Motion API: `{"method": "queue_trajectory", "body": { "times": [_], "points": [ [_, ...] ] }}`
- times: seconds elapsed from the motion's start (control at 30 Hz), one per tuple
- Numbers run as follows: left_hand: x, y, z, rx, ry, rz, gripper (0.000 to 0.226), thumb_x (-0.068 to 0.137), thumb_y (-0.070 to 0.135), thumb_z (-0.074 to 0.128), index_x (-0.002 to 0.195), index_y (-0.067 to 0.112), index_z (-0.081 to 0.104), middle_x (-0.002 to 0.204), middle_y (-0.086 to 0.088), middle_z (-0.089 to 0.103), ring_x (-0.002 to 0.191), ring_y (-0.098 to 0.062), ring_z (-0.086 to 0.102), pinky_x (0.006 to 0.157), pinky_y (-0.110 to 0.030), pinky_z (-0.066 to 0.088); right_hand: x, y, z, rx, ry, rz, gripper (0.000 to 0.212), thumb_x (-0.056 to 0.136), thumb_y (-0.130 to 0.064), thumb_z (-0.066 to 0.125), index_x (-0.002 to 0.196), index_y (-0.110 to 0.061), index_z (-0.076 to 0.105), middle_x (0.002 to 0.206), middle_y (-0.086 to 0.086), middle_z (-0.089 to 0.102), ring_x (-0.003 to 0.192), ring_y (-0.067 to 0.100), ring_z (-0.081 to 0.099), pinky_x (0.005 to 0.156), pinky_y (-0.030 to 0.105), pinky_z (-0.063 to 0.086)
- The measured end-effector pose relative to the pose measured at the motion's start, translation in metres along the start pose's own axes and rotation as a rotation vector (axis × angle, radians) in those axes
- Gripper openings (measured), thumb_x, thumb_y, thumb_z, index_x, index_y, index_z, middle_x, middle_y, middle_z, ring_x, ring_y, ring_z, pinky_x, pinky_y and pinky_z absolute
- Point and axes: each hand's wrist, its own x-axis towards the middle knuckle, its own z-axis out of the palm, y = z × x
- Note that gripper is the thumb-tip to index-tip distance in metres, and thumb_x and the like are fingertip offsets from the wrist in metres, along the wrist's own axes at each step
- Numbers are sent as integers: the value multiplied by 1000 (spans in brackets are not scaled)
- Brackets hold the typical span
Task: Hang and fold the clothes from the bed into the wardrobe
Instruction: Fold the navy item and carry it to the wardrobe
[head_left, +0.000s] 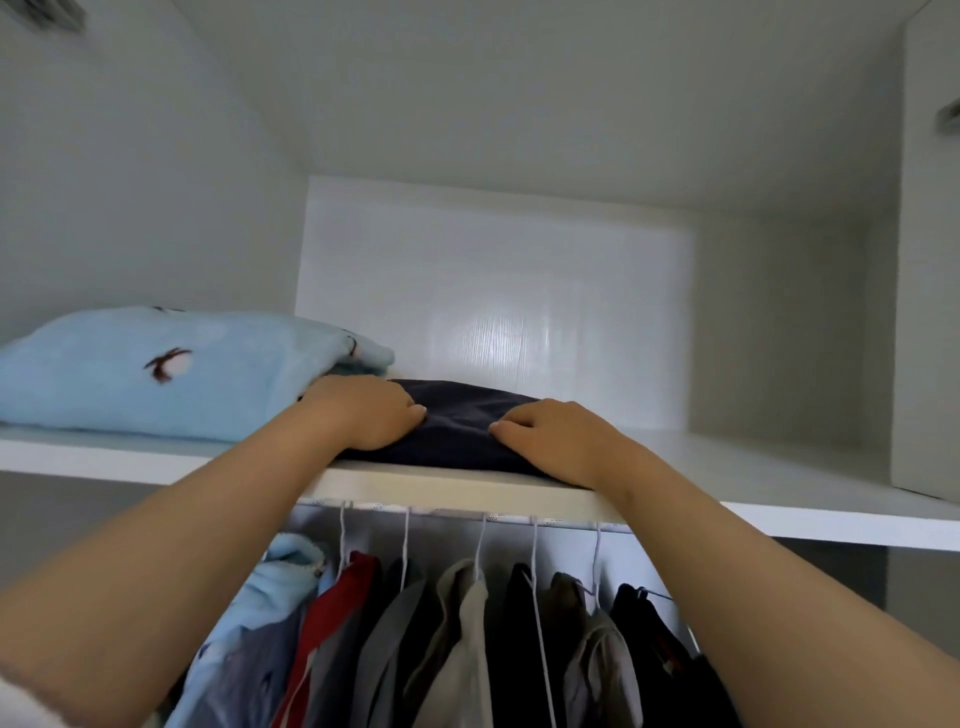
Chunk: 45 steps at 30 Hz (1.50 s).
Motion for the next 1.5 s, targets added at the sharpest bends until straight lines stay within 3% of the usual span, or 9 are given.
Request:
{"method": "queue_trajectory", "body": {
  "times": [0.33,0.5,0.67,0.77,0.93,1.0,1.13,1.33,1.5],
  "points": [
    [-38,4,15,-166,270,-38,32,95,40,32,112,29,57,109,2,61,100,-18,51,84,-30,29,-3,-1,0,-4,191,-54,30,91,-41,47,106,-23,66,104,-4,66,95,17,57,91,34,45],
    [-54,7,21,-224,406,-55,32,92,38,35,112,32,59,113,3,62,105,-18,52,89,-30,31,-12,-4,-1,-70,393,-99,28,91,-34,48,108,-20,64,97,-1,67,91,19,59,81,28,42],
    [-66,12,33,-223,580,-50,32,89,34,33,99,30,63,106,6,64,103,-14,51,92,-31,31,-37,-8,12,-147,315,-66,27,92,-36,42,111,-28,60,100,-5,65,95,20,56,78,29,32],
    [-77,14,41,-253,621,-30,36,94,33,32,118,29,58,124,8,59,116,-12,47,96,-32,27,-53,-17,26,-187,479,28,31,92,-28,38,116,-29,57,105,-5,64,102,20,53,79,29,24],
    [-107,6,49,-363,492,117,47,93,28,37,141,30,34,147,10,35,135,-14,26,109,-32,6,-80,-48,52,-4,548,211,41,92,-33,47,132,-27,47,134,-7,51,132,16,34,104,26,9],
    [-123,3,52,-495,480,181,53,91,26,44,142,29,31,147,9,34,137,-14,22,112,-33,3,-98,-62,59,184,554,222,48,91,-32,51,137,-28,40,141,-6,44,134,16,32,113,37,15],
    [-164,8,58,-1068,306,282,47,90,19,49,134,34,41,130,16,43,121,-9,40,100,-28,31,-149,-95,77,579,548,375,48,89,-30,54,133,-40,37,120,-11,50,91,0,53,81,18,40],
    [-220,54,85,-1400,-46,439,26,89,13,54,103,35,54,95,20,57,91,-2,53,80,-17,36,-258,-112,108,571,676,739,39,86,-23,58,124,-28,49,99,-10,62,90,9,58,81,23,45],
    [-304,117,101,-1480,-438,599,27,90,14,54,88,41,58,95,15,63,90,-2,58,80,-20,41,-386,-133,108,550,826,1054,29,87,-18,59,116,-21,54,91,-6,62,72,1,55,63,13,43]
  ]
}}
